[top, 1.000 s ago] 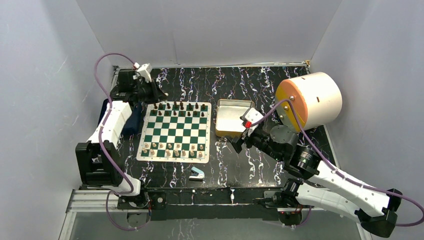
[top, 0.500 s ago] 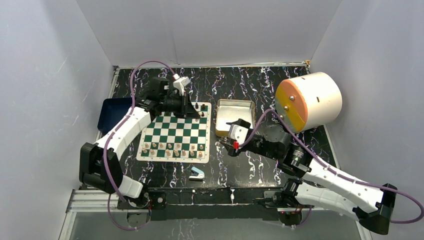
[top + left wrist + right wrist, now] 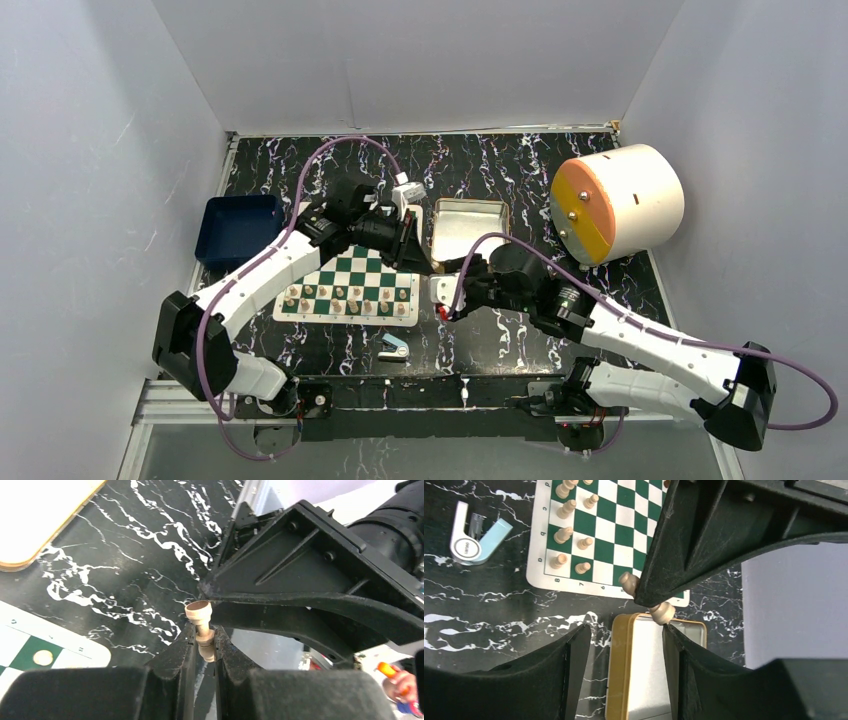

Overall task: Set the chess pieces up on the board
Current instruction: Place the chess piece on the chessboard.

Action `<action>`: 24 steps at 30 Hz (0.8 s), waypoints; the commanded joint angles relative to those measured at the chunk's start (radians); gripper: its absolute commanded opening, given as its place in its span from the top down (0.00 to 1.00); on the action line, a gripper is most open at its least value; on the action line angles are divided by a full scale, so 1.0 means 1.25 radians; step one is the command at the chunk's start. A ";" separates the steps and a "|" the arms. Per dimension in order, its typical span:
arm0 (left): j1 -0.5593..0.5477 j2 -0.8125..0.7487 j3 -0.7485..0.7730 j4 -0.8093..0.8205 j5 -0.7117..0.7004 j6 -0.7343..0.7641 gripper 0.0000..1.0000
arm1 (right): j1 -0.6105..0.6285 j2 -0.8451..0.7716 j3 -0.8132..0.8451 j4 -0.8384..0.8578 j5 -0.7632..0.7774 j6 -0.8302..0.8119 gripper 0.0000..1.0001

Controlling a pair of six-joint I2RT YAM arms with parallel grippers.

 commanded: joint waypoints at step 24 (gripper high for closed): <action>-0.010 -0.059 -0.008 -0.008 0.106 -0.014 1.00 | 0.000 0.024 0.089 -0.005 -0.096 -0.159 0.55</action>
